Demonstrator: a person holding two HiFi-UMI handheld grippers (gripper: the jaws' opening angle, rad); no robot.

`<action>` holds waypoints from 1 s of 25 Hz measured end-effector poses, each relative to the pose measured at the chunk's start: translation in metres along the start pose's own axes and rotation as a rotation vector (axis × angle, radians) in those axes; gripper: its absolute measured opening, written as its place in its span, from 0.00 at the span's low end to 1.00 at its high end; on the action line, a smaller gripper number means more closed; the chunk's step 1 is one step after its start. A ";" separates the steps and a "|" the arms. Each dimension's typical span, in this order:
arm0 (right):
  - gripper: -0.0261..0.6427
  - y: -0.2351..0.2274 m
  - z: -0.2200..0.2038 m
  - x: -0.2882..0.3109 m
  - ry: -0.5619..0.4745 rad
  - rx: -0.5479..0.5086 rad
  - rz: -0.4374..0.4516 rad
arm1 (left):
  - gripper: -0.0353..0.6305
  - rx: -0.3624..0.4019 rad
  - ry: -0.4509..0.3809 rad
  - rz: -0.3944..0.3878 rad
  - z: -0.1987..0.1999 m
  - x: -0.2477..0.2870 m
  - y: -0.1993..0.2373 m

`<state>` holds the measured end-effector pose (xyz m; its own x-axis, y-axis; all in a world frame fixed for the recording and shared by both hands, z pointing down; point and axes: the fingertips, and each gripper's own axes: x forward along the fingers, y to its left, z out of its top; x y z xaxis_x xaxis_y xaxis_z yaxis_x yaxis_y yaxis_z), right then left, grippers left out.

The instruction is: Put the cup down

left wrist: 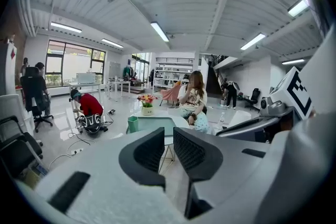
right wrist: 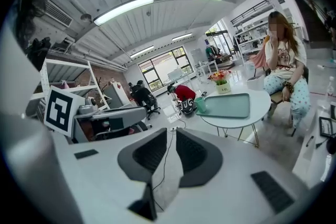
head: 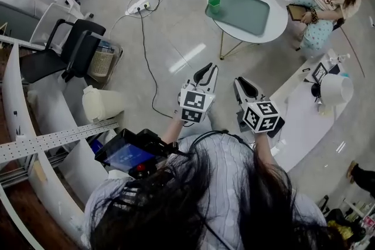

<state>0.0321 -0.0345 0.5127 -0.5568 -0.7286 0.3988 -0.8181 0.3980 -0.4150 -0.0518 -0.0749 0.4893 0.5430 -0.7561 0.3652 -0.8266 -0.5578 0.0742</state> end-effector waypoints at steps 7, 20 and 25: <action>0.15 -0.011 -0.008 -0.047 -0.021 -0.020 0.036 | 0.13 -0.007 0.000 0.103 -0.010 -0.030 -0.034; 0.15 -0.014 -0.035 -0.125 -0.058 -0.042 0.061 | 0.11 0.001 -0.003 0.149 -0.028 -0.066 -0.105; 0.15 -0.005 -0.044 -0.145 -0.077 -0.054 0.075 | 0.11 0.017 -0.005 0.144 -0.038 -0.081 -0.126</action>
<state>0.1107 0.0938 0.4933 -0.6056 -0.7356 0.3036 -0.7824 0.4808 -0.3958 0.0027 0.0698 0.4851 0.4200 -0.8302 0.3666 -0.8933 -0.4493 0.0060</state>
